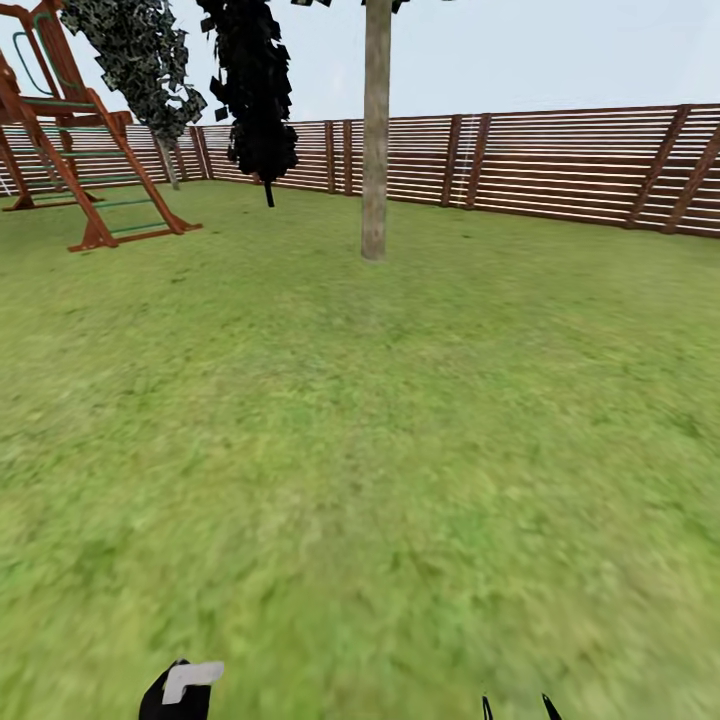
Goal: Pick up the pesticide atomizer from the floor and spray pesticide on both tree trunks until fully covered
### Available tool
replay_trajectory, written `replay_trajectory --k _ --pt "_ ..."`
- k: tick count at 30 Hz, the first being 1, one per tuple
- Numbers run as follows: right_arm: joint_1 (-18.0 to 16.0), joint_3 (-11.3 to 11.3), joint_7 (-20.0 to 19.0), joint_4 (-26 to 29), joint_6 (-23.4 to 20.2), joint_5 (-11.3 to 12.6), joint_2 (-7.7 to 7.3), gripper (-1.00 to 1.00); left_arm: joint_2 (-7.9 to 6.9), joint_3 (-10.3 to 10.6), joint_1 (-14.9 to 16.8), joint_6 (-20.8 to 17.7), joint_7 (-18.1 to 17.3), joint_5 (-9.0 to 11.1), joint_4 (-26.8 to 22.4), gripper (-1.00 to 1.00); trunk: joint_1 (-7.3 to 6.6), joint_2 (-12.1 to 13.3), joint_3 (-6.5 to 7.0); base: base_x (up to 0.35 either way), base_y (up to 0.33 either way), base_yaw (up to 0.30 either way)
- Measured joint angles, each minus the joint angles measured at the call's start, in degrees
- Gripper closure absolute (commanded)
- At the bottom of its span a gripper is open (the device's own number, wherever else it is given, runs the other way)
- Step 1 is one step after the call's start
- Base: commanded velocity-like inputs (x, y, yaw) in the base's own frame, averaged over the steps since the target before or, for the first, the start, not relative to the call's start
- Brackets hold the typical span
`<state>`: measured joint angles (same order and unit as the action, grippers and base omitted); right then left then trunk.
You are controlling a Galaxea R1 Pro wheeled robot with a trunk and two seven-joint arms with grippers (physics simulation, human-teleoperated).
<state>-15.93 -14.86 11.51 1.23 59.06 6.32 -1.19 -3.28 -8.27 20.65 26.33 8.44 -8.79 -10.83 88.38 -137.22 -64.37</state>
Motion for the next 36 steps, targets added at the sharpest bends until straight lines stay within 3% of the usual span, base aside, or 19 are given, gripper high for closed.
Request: replay_trajectory --k 36 --pt "0.0 0.0 0.0 0.0 0.0 0.0 0.0 -1.0 -0.06 -0.1 0.0 0.0 0.0 0.0 0.0 1.0 0.0 0.0 0.0 0.341 0.0 0.0"
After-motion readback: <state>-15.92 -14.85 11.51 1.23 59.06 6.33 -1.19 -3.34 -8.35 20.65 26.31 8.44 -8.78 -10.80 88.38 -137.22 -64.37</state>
